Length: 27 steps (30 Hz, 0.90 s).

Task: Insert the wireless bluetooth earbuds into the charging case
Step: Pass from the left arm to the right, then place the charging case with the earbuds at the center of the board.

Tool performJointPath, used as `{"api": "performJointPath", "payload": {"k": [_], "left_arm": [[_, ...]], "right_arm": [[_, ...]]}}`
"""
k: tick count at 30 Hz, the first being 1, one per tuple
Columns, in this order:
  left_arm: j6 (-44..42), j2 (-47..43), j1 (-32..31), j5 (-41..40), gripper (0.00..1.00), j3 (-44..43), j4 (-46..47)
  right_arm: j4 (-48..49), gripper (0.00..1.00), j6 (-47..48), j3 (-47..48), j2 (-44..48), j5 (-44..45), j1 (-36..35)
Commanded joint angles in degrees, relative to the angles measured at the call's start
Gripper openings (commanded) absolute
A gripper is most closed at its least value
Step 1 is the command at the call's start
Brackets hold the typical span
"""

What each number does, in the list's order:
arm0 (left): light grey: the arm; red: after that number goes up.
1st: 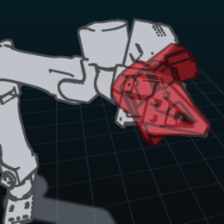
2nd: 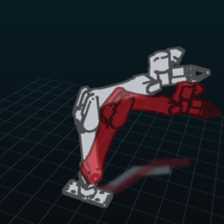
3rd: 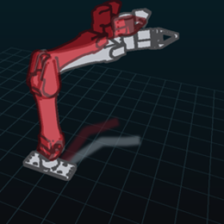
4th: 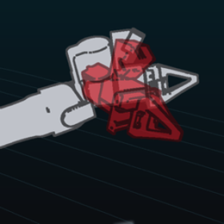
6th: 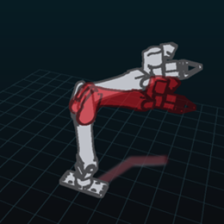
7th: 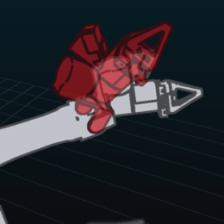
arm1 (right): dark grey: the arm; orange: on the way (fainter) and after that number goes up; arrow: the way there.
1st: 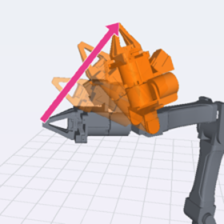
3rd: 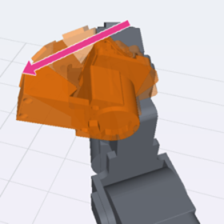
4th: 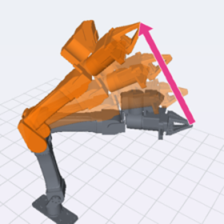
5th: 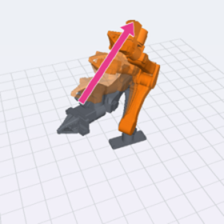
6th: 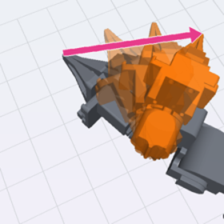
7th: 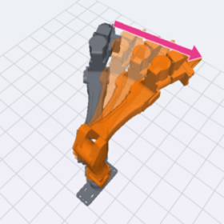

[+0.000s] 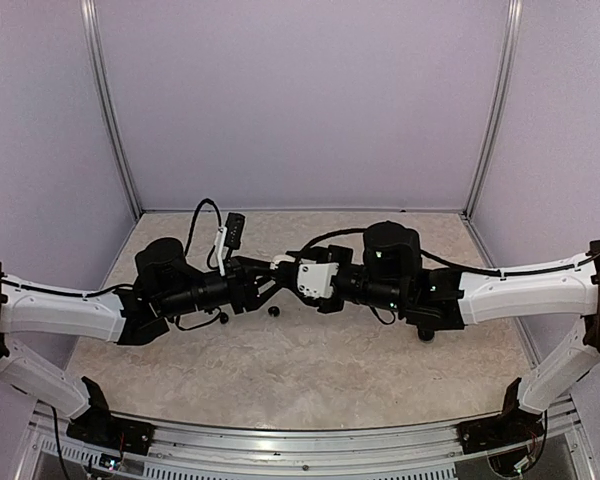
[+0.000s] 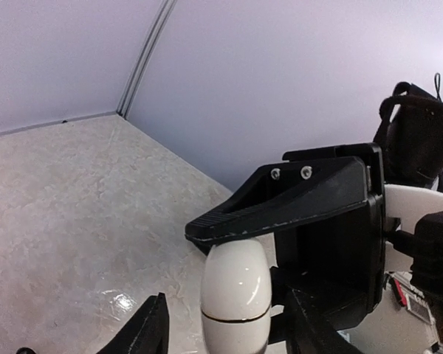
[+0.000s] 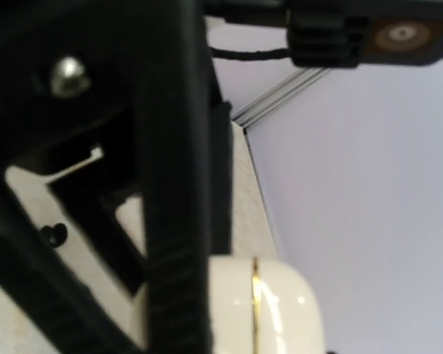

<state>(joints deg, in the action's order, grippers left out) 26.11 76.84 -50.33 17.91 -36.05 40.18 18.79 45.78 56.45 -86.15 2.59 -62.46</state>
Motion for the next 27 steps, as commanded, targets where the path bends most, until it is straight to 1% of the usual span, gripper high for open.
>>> {"api": "performJointPath", "payload": {"k": [1, 2, 5, 6, 12, 13, 17, 19, 21, 23, 27], "left_arm": [[-2.09, -2.56, 0.59, -3.12, 0.62, -0.05, -0.33], [-2.44, -3.47, 0.77, -4.07, 0.69, 0.48, -0.22], [-3.1, -6.39, 1.39, -8.81, 0.97, 2.19, -0.06], [-3.51, -7.09, 1.64, -10.28, 0.99, 2.6, -0.09], [-2.2, -10.76, 3.51, -19.55, 0.99, 4.37, -1.41], [-2.32, -10.82, 3.64, -20.29, 0.99, 4.45, -1.41], [-2.5, -10.18, 3.78, -23.05, 0.99, 3.83, -2.44], [-2.79, -9.52, 3.78, -22.62, 0.99, 3.25, -2.87], [-2.82, -9.06, 3.83, -22.92, 0.99, 3.37, -2.83], [-2.94, -9.07, 3.88, -23.38, 0.99, 3.51, -3.02], [-4.25, -9.22, 3.92, -21.43, 0.99, 3.77, -3.08]], "right_arm": [[-2.45, 0.3, -7.52, 0.95, 0.91, -1.54, 2.72], [-3.5, 0.3, -10.24, 0.99, 1.01, -2.17, 3.75], [-6.24, 0.3, -17.49, 1.83, 0.36, -2.5, 8.29], [-7.63, 0.3, -19.81, 2.35, -0.26, -2.5, 9.84], [-16.61, 0.31, -34.18, 7.36, -7.17, -2.5, 19.76], [-18.07, 0.31, -36.1, 8.43, -8.09, -4.07, 21.26], [-21.9, 0.33, -39.54, 11.9, -14.41, -8.81, 26.02], [-23.23, 0.34, -38.12, 14.51, -17.44, -11.56, 27.19], [-24.45, 0.34, -33.14, 16.6, -20.19, -15.18, 27.4], [-26.07, 0.33, -28.32, 19.08, -23.01, -18.04, 27.45], [-29.9, 0.32, -20.85, 25.63, -29.39, -20.53, 27.71]]}}
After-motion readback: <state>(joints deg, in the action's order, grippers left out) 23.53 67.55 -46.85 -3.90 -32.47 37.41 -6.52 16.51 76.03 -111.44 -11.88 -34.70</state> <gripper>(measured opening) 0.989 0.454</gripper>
